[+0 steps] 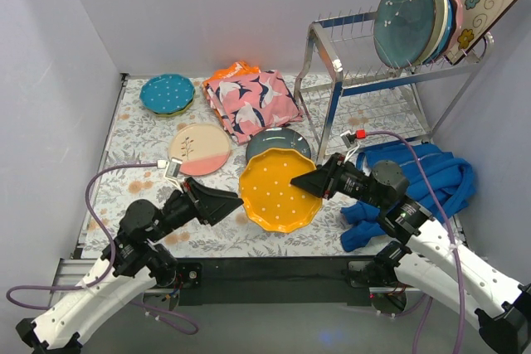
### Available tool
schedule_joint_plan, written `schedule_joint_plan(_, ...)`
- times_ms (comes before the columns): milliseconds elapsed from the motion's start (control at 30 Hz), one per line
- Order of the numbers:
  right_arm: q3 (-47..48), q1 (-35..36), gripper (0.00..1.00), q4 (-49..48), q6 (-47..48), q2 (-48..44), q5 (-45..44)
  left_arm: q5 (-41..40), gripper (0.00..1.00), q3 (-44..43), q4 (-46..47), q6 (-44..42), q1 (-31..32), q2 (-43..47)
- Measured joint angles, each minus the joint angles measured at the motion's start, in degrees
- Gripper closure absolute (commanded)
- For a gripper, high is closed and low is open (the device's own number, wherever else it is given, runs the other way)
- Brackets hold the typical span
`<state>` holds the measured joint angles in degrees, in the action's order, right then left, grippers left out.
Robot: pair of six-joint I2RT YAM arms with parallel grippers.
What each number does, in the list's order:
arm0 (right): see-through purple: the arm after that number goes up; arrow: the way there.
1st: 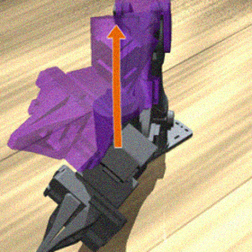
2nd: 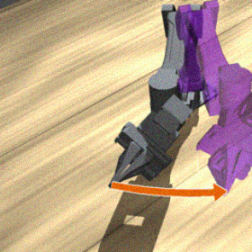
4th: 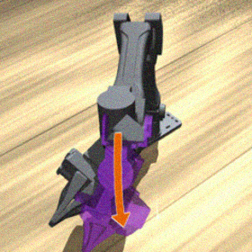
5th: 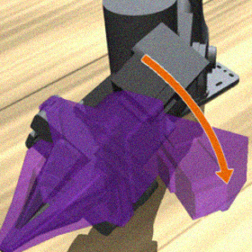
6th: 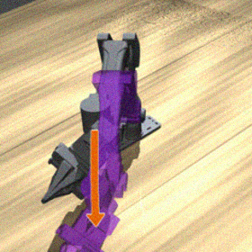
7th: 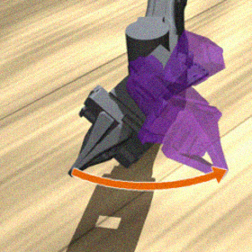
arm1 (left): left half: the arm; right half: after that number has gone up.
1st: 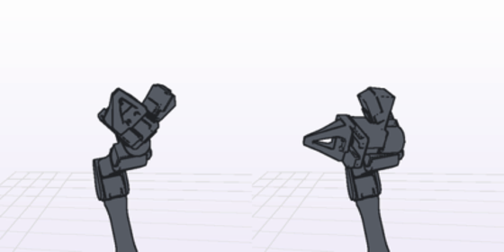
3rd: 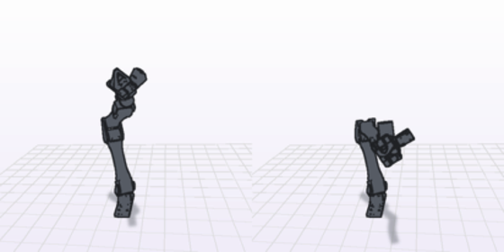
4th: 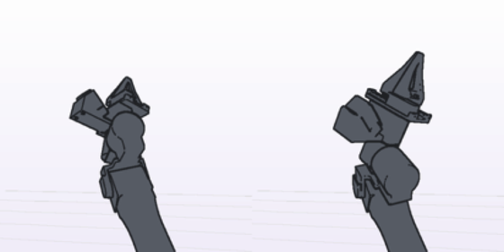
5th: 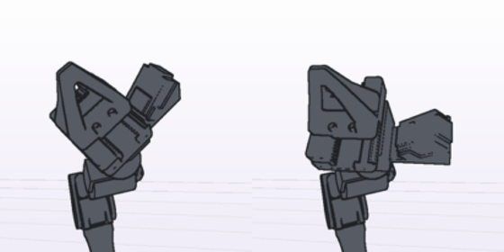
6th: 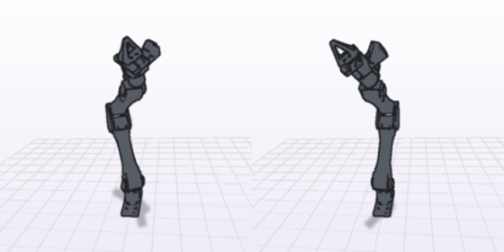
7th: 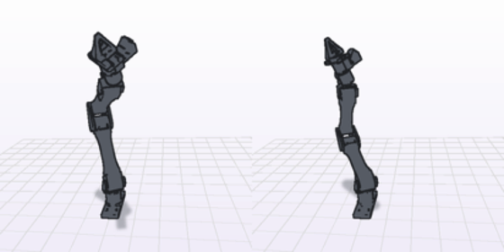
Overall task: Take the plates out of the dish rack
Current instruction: Place the plate at the corner of the board.
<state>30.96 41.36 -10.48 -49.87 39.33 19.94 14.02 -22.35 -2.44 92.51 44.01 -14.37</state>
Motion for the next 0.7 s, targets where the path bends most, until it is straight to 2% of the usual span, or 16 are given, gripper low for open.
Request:
schedule_joint_plan(167,0.00,-0.02,0.99,-0.46,1.46,-1.77,-0.09,-3.87,0.29,-2.21,-8.11,-2.36,0.00,-1.27)
schedule_joint_plan(300,-0.46,-0.02,0.99,-1.88,1.79,-1.79,0.98,-3.87,0.29,-3.17,-8.92,-3.85,0.00,-4.35)
schedule_joint_plan(433,-3.39,-0.02,0.99,-5.75,0.96,-0.63,3.28,-0.74,0.38,-2.62,-4.68,-3.80,0.00,-8.07)
schedule_joint_plan(567,-6.88,0.00,0.99,-9.03,-0.09,0.79,5.49,3.67,0.67,-0.04,1.77,-2.56,0.00,-11.54)
schedule_joint_plan(633,-8.00,-0.02,0.99,-10.14,-0.57,0.79,6.21,5.29,0.68,1.73,4.31,-1.33,-0.22,-13.25)
schedule_joint_plan(700,-8.46,0.02,0.99,-10.75,-0.70,0.76,6.47,7.67,0.65,3.65,6.80,0.17,-0.20,-13.94)
